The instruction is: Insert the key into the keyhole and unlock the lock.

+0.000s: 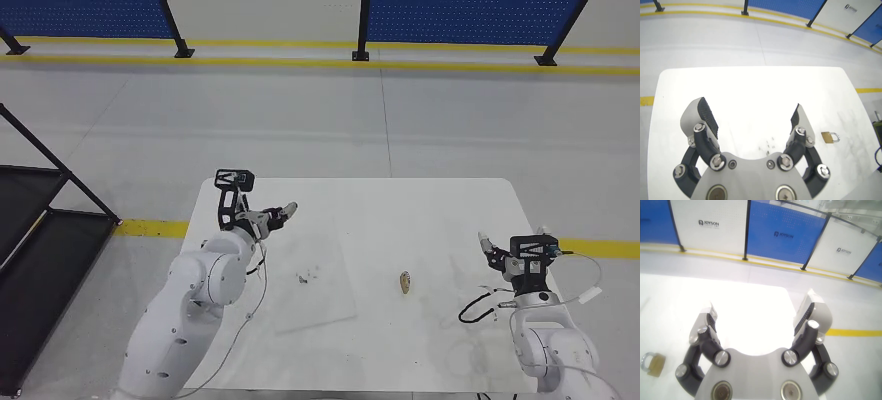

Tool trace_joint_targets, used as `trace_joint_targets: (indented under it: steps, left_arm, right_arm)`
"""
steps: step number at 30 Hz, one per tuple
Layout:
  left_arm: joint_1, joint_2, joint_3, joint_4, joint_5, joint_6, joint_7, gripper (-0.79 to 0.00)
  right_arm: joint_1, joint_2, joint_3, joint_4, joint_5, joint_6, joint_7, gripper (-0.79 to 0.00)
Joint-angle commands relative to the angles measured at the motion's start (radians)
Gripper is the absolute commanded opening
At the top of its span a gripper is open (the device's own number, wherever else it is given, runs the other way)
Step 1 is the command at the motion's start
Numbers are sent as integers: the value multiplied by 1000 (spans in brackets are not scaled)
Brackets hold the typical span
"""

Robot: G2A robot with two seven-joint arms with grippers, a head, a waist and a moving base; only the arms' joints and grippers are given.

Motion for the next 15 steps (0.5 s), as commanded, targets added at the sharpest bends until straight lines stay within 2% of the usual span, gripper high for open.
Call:
trace_joint_targets:
  steps: [1, 5, 7, 9, 11, 15]
  left_arm:
    - [-29, -2, 13, 2, -14, 29, -107, 0]
    - [-76, -6, 29, 21, -61, 103, -290, 0]
    - [-92, -6, 42, 27, -56, 105, -346, 0]
    - [-99, -9, 41, 37, -100, 151, -405, 0]
    - [-101, -8, 46, 45, -101, 154, -441, 0]
    - [-79, -9, 42, 67, -144, 154, -441, 0]
  right_arm:
    - [0, 0, 0, 0, 0, 0, 0, 0]
    - [0, 0, 0, 0, 0, 0, 0, 0]
    - [0, 0, 0, 0, 0, 0, 0, 0]
    - [0, 0, 0, 0, 0, 0, 0, 0]
    - [0, 0, 0, 0, 0, 0, 0, 0]
    - [0, 0, 0, 0, 0, 0, 0, 0]
